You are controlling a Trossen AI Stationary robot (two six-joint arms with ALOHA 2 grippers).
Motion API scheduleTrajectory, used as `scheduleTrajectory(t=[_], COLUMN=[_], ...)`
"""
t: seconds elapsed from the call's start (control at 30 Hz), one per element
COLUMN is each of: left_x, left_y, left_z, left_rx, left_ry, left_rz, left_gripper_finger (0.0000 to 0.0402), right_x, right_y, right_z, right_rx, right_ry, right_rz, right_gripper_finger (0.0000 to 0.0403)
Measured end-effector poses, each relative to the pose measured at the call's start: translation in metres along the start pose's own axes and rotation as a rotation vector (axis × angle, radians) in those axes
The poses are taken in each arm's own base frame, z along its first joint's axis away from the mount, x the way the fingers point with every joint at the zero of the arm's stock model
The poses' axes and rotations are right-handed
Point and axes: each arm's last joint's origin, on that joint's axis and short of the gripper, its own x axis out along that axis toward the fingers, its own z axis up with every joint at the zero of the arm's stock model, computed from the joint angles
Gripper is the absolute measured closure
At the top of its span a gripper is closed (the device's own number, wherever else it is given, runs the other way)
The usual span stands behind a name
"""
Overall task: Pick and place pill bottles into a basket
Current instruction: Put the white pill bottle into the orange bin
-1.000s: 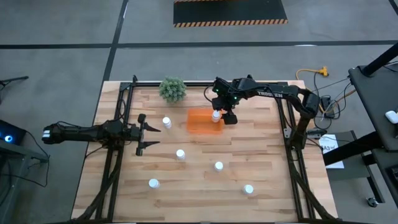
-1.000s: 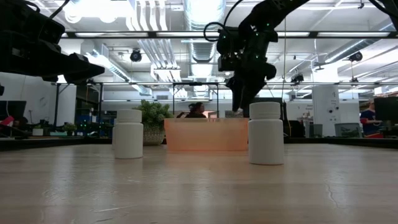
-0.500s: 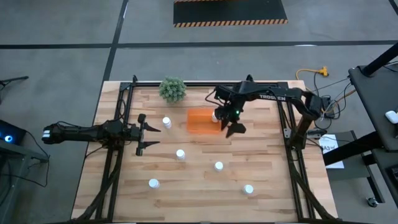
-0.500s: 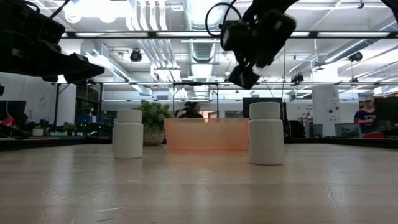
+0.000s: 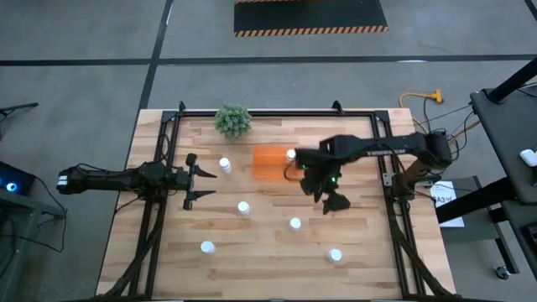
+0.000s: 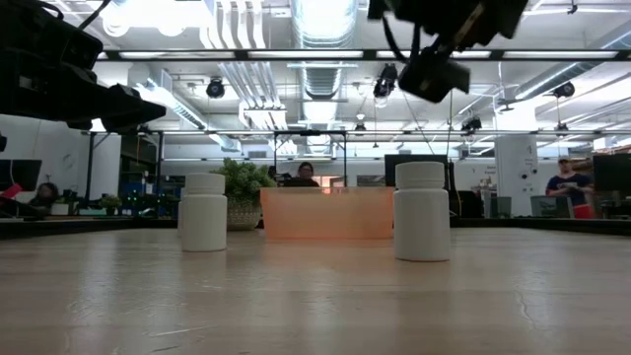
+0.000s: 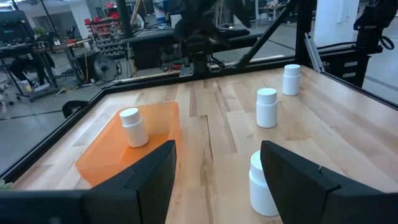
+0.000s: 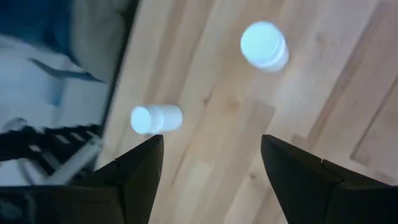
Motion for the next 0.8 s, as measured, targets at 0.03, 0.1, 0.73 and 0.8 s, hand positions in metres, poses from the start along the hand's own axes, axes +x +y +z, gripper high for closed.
scheduleTrajectory(t=[0.03,0.1,0.73,0.8], left_x=[0.0,0.0,0.0,0.0], left_y=[0.0,0.0,0.0,0.0], left_z=[0.0,0.0,0.0,0.0], left_rx=[0.0,0.0,0.0,0.0], left_ry=[0.001,0.001,0.001,0.003], left_rz=[0.0,0.0,0.0,0.0], left_gripper_finger=[0.0185,0.0185,0.0185,0.0185], right_x=[0.003,0.008,0.079,0.085], right_y=[0.007,0.022,0.114,0.12], right_z=[0.0,-0.001,-0.024,-0.026], right_rx=[-0.004,-0.017,-0.092,-0.094], right_ry=[0.016,0.028,0.015,0.006], right_rz=[-0.033,-0.085,-0.303,-0.318], right_gripper_finger=[0.0145,0.0145,0.0145,0.0145])
